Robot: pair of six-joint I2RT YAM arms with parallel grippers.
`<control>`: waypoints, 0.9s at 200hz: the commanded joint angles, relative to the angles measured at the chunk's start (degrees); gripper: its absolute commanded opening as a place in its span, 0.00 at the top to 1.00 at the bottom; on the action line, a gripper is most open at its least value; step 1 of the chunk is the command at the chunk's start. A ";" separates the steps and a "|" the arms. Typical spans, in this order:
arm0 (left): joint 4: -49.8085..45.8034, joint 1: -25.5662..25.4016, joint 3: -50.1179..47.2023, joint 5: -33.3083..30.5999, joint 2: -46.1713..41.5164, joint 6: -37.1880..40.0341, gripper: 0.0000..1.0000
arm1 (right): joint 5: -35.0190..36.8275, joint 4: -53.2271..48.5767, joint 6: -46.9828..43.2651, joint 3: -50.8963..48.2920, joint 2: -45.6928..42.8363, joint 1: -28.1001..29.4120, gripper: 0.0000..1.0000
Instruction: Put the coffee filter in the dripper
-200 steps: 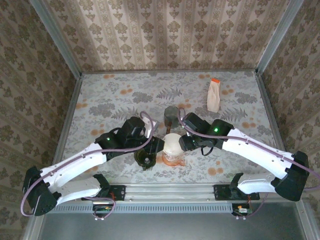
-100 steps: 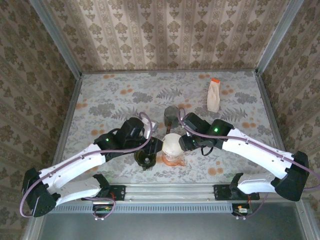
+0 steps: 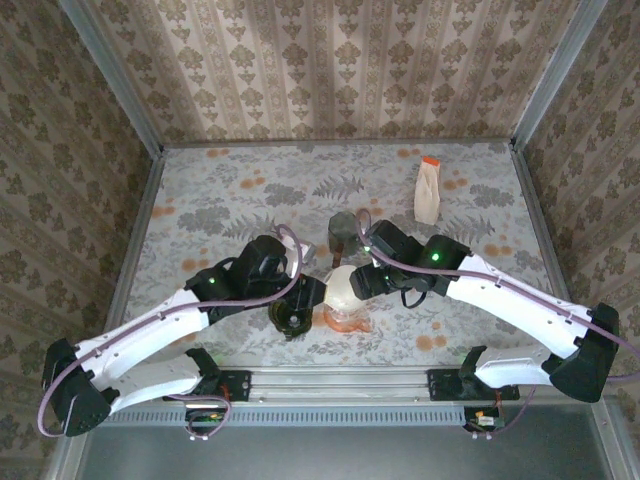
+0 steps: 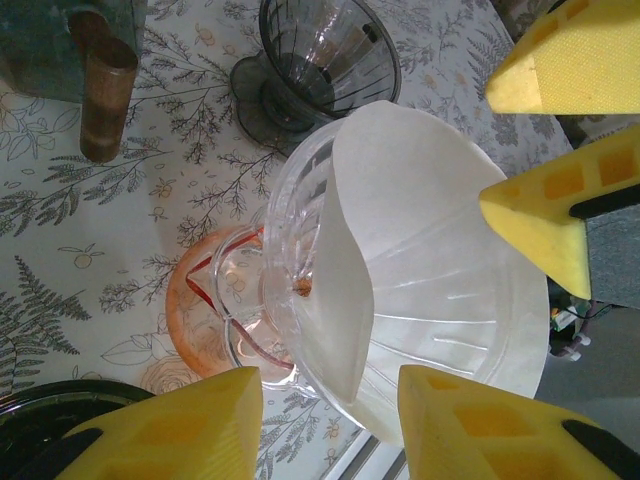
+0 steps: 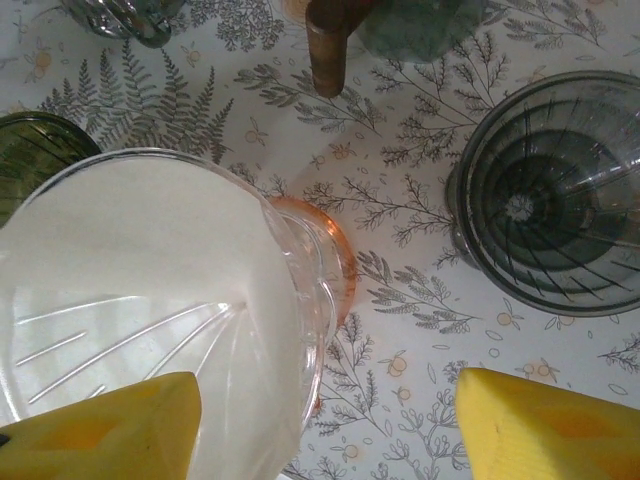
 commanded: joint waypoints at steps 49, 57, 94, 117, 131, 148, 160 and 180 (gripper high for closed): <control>-2.80 -0.50 2.65 -0.86 -2.73 0.06 0.51 | 4.06 -3.14 -1.06 4.73 -2.32 0.37 0.27; -3.11 -0.49 2.97 -0.95 -2.98 0.14 0.50 | 4.25 -3.41 -1.09 5.08 -2.48 0.34 0.27; -4.52 -0.47 4.52 -1.81 -4.77 0.16 0.45 | 5.88 -4.90 -1.15 6.60 -3.75 0.34 0.26; -5.17 -0.46 4.82 -2.75 -6.48 -0.24 0.41 | 7.16 -5.53 -0.77 6.29 -5.21 0.36 0.26; -5.79 -0.50 4.74 -3.92 -7.77 -0.46 0.36 | 7.57 -5.50 -0.46 5.38 -6.53 0.35 0.26; -6.56 -0.46 3.52 -5.97 -9.66 -1.02 0.30 | 7.82 -4.68 0.30 2.83 -8.76 0.34 0.26; -7.40 -0.51 2.00 -8.50 -11.34 -1.95 0.28 | 8.76 -4.41 1.50 0.57 -10.84 0.39 0.26; -8.67 -0.38 -2.39 -12.42 -15.64 -4.69 0.25 | 9.48 -3.47 3.39 -4.59 -15.09 0.35 0.26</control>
